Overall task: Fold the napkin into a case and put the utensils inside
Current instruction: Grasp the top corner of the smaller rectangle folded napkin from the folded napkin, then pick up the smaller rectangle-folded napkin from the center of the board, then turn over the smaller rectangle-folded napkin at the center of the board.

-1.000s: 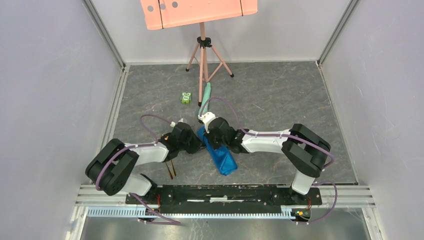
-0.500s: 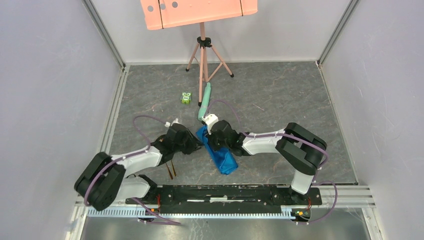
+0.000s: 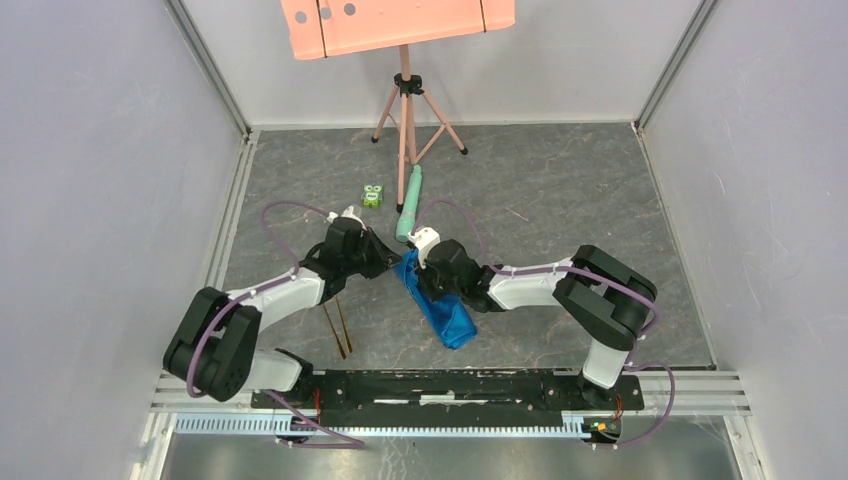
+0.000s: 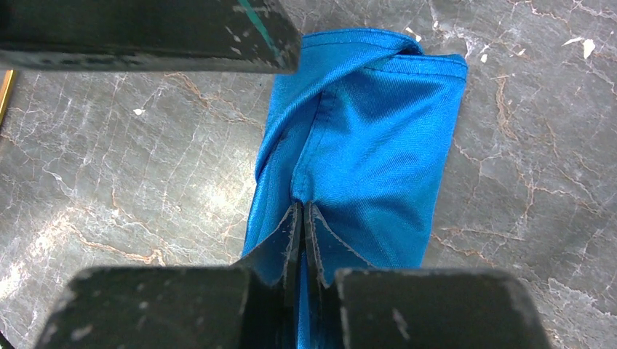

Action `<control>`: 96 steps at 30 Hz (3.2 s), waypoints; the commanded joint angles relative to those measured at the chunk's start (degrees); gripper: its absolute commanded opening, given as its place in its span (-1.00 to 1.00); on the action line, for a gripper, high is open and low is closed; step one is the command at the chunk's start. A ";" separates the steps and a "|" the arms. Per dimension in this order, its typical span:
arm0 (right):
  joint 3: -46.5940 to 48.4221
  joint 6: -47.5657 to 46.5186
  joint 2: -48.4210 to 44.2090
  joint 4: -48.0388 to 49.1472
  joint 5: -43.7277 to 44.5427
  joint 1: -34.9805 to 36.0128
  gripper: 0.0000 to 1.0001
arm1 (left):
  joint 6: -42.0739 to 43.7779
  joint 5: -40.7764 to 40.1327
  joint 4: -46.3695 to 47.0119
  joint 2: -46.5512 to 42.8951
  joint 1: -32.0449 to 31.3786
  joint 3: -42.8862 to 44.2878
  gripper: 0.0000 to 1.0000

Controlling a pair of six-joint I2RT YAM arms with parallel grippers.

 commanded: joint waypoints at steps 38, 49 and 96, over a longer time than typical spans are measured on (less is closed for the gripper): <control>5.61 -6.70 0.04 -13.24 17.50 10.28 0.12 | 3.40 2.49 6.42 17.05 0.60 2.64 -0.95; 2.32 -3.52 2.19 -10.97 26.77 11.19 -0.76 | 6.91 2.09 2.77 12.63 0.57 3.77 -0.71; -29.04 41.85 0.49 51.08 -41.11 -18.98 -0.61 | 12.96 4.61 -19.91 -17.53 0.23 5.49 0.05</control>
